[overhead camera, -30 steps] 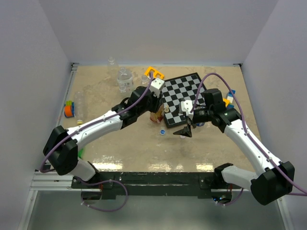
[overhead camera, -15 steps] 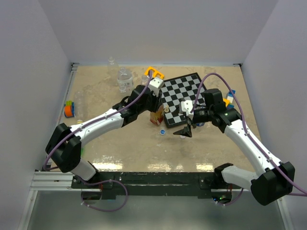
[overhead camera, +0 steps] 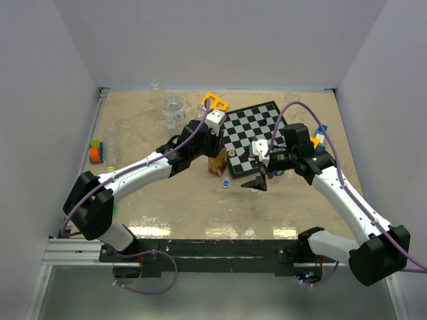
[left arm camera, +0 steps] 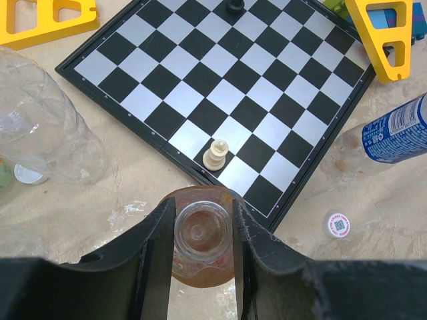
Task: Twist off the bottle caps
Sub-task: Place the plastic bottle at the center of the board.
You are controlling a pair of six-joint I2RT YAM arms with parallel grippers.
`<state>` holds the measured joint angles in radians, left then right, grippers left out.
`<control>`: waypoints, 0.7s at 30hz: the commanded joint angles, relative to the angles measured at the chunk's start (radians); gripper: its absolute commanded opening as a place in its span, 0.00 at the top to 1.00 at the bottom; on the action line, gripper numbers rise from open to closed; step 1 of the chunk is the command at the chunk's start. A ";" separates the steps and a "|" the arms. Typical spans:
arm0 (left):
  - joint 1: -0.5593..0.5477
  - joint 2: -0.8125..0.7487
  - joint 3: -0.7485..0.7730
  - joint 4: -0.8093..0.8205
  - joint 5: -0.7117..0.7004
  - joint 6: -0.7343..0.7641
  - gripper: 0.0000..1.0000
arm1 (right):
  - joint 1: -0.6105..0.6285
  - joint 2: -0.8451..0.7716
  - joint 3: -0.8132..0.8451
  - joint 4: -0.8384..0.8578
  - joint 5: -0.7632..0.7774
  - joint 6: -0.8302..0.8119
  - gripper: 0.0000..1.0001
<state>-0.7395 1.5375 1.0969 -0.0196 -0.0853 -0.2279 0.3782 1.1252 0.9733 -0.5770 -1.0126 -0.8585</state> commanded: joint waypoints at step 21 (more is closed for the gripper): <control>0.006 -0.154 0.018 -0.132 0.009 -0.042 0.15 | -0.004 -0.019 0.001 -0.007 -0.007 -0.016 0.02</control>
<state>-0.7395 1.4445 1.0813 -0.1169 -0.0883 -0.2531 0.3782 1.1252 0.9737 -0.5770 -1.0126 -0.8585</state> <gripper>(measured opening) 0.829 0.982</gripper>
